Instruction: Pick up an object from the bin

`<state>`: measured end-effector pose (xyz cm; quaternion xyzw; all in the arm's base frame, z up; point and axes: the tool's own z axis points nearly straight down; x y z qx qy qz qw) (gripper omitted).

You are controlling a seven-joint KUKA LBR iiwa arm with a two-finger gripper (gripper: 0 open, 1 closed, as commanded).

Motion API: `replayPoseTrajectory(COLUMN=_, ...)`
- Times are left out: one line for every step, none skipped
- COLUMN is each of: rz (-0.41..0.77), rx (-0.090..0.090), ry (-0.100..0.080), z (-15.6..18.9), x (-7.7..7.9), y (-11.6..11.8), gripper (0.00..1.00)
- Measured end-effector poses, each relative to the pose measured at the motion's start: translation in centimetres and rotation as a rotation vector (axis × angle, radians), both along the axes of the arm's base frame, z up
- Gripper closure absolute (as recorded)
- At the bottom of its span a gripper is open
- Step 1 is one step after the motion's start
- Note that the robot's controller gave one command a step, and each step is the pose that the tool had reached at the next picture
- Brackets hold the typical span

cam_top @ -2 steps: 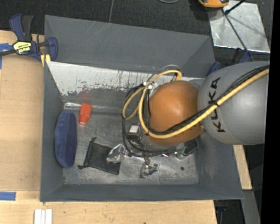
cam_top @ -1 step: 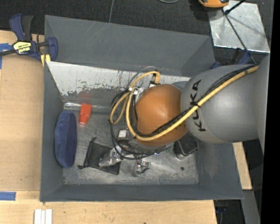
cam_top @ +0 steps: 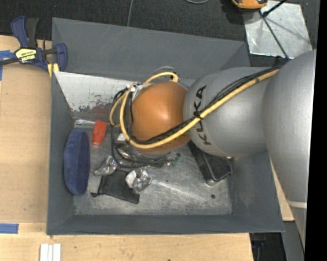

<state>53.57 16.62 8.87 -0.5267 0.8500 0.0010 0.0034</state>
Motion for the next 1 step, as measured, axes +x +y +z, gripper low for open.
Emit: replayPoseTrajectory(rz=-0.003, rx=-0.002, ry=0.001, z=-0.01, x=0.0, y=-0.18, gripper=1.0)
